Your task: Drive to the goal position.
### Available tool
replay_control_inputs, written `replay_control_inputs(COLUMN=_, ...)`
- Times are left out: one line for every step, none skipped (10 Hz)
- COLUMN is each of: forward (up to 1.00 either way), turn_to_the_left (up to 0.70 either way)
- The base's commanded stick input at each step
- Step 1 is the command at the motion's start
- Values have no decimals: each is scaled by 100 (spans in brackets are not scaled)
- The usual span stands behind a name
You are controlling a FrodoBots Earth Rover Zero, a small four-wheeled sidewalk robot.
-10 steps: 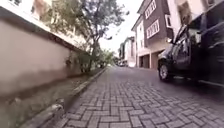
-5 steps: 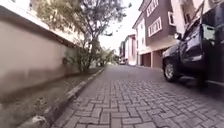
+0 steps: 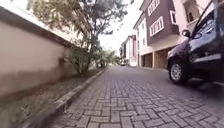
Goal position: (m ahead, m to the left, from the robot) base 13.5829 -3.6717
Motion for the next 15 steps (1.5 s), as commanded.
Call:
replay_control_inputs(forward=70, turn_to_the_left=0)
replay_control_inputs(forward=70, turn_to_the_left=0)
replay_control_inputs(forward=70, turn_to_the_left=0)
replay_control_inputs(forward=70, turn_to_the_left=0)
replay_control_inputs(forward=70, turn_to_the_left=0)
replay_control_inputs(forward=70, turn_to_the_left=0)
replay_control_inputs(forward=70, turn_to_the_left=0)
replay_control_inputs(forward=70, turn_to_the_left=0)
replay_control_inputs(forward=70, turn_to_the_left=0)
replay_control_inputs(forward=70, turn_to_the_left=-35)
replay_control_inputs(forward=70, turn_to_the_left=-35)
replay_control_inputs(forward=70, turn_to_the_left=-35)
replay_control_inputs(forward=70, turn_to_the_left=-26)
replay_control_inputs(forward=70, turn_to_the_left=-3)
replay_control_inputs(forward=70, turn_to_the_left=0)
